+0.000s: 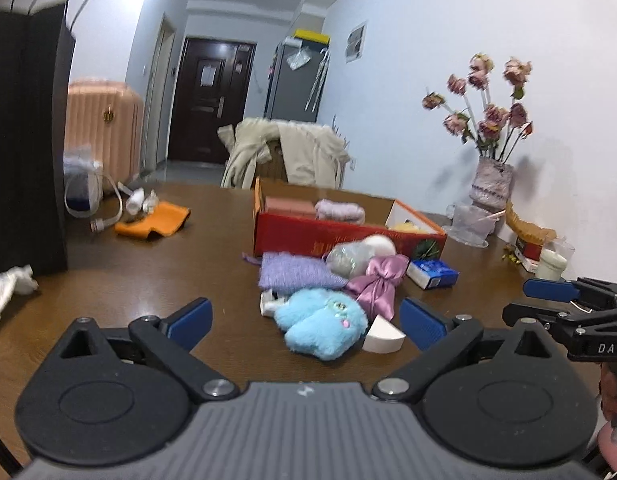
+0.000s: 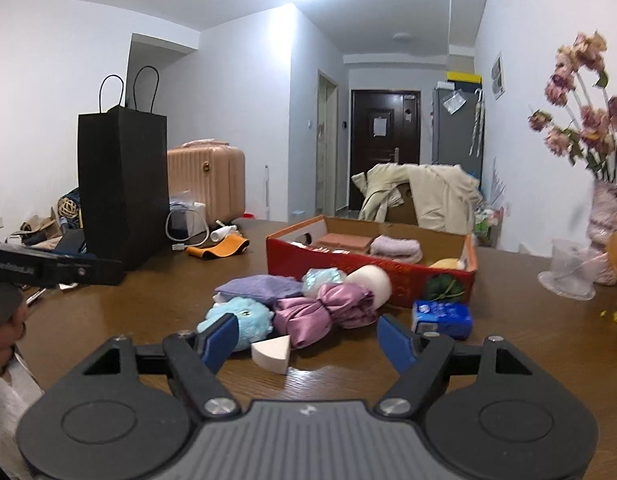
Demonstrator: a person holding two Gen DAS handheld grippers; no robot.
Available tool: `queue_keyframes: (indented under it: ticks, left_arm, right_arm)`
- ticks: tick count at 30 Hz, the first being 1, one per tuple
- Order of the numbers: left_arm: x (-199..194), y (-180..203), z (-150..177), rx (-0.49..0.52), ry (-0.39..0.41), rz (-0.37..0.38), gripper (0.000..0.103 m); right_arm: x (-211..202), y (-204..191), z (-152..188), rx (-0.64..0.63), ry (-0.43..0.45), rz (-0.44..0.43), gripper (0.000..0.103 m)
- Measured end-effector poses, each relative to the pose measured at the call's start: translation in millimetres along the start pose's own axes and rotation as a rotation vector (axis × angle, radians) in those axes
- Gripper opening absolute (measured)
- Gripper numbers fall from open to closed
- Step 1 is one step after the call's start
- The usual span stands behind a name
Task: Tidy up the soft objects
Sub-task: 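Move both grippers back toward the purple cloth pouch, then grasp the purple cloth pouch with both grippers and lift it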
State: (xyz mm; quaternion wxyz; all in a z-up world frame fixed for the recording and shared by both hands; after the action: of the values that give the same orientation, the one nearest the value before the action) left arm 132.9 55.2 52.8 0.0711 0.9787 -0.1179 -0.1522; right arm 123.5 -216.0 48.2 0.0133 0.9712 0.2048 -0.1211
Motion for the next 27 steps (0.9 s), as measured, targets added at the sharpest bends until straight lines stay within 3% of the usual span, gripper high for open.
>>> queue_keyframes:
  ticks: [7, 11, 15, 23, 27]
  left_arm:
    - [46.8, -18.9, 5.1, -0.065, -0.049, -0.012, 0.097]
    - [76.2, -33.6, -2.8, -0.106, -0.069, -0.02, 0.085]
    - [101.5, -53.3, -10.9, -0.153, -0.09, -0.032, 0.079]
    - [147.6, -89.4, -18.6, -0.192, -0.187, -0.001, 0.073]
    - [160.0, -105.7, -22.7, -0.215, -0.176, -0.022, 0.073]
  right_arm:
    - [40.8, -0.1, 1.5, 0.031, -0.065, -0.035, 0.07]
    - [78.9, -4.7, -7.5, 0.034, -0.102, -0.074, 0.066]
    - [127.1, -13.6, -15.0, 0.029, -0.158, -0.124, 0.057]
    - [217.0, -26.8, -12.7, 0.017, -0.287, -0.149, 0.05]
    - [241.2, -32.6, -9.9, 0.101, -0.328, -0.162, 0.039]
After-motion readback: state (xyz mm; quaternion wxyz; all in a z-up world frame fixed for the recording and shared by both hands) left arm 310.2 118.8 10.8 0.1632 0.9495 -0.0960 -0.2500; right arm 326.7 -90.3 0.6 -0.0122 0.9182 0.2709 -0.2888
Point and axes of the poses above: each gripper's, at about its wrist camera, not at the fingertips, and x roughly the way its jaws point, y to its right, z to its underside, the point moved 4 cm from there along x, roughly the way its jaws point, and after that the axes turned 6 degrees about y, right-handed, at the moved point
